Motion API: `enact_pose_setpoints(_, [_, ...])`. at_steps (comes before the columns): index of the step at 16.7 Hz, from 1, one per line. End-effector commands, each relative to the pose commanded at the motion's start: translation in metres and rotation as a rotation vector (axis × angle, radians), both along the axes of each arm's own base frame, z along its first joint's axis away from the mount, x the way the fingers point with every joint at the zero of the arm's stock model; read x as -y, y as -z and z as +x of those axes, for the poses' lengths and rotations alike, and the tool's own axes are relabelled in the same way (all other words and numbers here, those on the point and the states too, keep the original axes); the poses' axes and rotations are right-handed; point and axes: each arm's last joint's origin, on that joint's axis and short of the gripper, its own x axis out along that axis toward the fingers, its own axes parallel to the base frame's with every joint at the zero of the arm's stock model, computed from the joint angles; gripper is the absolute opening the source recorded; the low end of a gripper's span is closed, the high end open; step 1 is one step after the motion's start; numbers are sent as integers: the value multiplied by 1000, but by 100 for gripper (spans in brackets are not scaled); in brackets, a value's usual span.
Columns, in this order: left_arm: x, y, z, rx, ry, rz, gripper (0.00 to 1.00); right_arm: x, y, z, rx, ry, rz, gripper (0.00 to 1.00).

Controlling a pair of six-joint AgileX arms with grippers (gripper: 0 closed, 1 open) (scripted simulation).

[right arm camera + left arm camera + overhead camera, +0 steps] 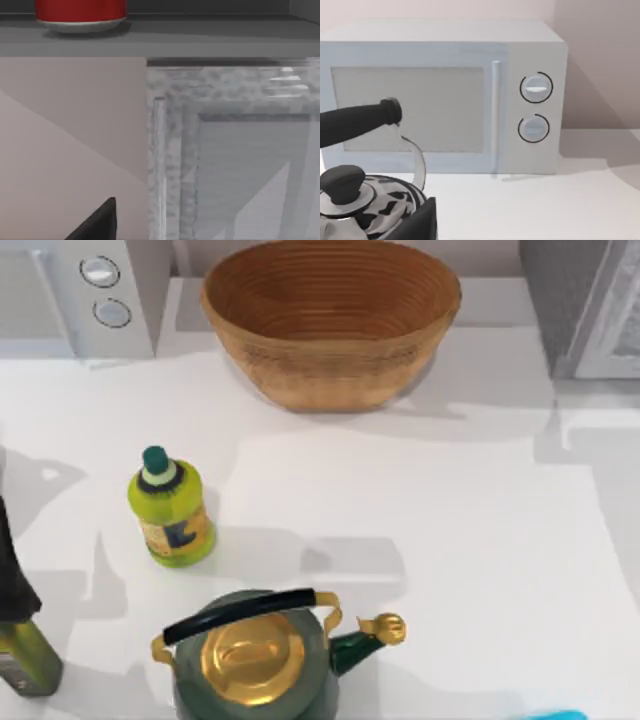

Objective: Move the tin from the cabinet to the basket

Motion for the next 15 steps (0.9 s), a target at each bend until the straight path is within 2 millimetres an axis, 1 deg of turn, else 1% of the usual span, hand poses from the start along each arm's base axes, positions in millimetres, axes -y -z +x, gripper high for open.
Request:
enact_pose_setpoints(2, [0,0,0,0,0,0,100,-6,-37,19,21,0,4,100])
enact_pose_setpoints(3, [0,0,0,0,0,0,100,-9,-52,28,27,0,5,100])
enact_pose_setpoints(4, [0,0,0,0,0,0,100,-12,-65,39,29,-1,6,100])
enact_pose_setpoints(6, [0,0,0,0,0,0,100,-19,-82,59,23,-1,6,100])
enact_pose_setpoints(8, [0,0,0,0,0,0,100,-24,-92,76,9,-1,4,100])
enact_pose_setpoints(10, [0,0,0,0,0,0,100,-29,-95,88,-7,-2,1,100])
enact_pose_setpoints(12, [0,0,0,0,0,0,100,-30,-96,93,-14,-2,-1,100])
enact_pose_setpoints(15, [0,0,0,0,0,0,100,-30,-96,93,-14,-2,-1,100])
